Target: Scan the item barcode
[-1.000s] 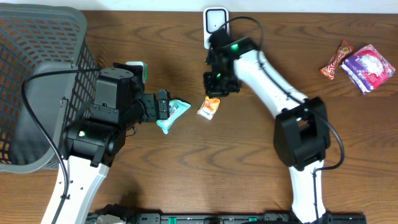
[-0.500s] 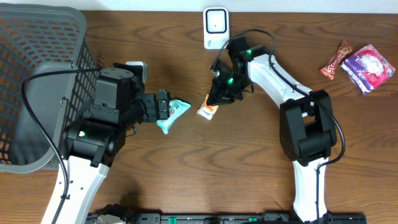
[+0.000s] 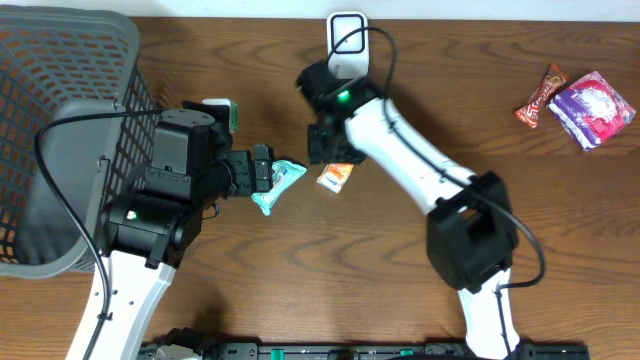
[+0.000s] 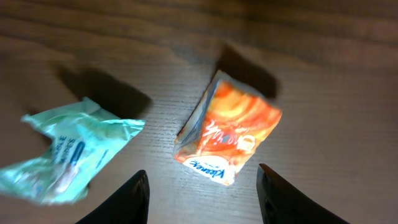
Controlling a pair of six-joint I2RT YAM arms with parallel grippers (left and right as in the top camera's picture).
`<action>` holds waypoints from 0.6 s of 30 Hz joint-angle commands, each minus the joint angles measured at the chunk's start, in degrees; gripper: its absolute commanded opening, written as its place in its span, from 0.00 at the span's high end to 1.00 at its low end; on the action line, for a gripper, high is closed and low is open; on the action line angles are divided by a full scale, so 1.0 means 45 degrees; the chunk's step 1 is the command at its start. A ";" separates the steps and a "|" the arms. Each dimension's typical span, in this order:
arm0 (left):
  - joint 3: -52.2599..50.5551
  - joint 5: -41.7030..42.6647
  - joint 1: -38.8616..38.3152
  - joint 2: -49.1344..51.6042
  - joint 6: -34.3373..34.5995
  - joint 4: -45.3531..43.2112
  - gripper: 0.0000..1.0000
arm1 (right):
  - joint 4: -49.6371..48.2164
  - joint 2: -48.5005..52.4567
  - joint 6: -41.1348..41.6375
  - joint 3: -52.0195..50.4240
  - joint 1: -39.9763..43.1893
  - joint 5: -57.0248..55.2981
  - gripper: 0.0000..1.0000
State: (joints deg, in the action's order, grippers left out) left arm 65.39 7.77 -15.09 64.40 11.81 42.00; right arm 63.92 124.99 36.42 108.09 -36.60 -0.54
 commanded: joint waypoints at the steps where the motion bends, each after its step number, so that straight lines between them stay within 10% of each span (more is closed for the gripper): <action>1: 0.0107 0.0073 0.0053 -0.0015 -0.0073 0.0010 0.02 | 0.0000 0.0578 0.2181 -0.0233 -0.0544 -0.2725 0.50; 12: 0.0107 0.0073 0.0053 -0.0015 -0.0073 0.0010 0.02 | -0.0340 0.1904 0.2851 -0.0243 -0.0753 -0.3322 0.61; 18: 0.0107 0.0073 0.0053 -0.0015 -0.0073 0.0010 0.02 | -0.0296 0.2079 0.2691 -0.0170 -0.0646 -0.2754 0.99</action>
State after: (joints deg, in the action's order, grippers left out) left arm 65.39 7.77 -15.09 64.40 11.81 42.02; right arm 62.33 132.92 48.21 107.44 -40.16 -13.74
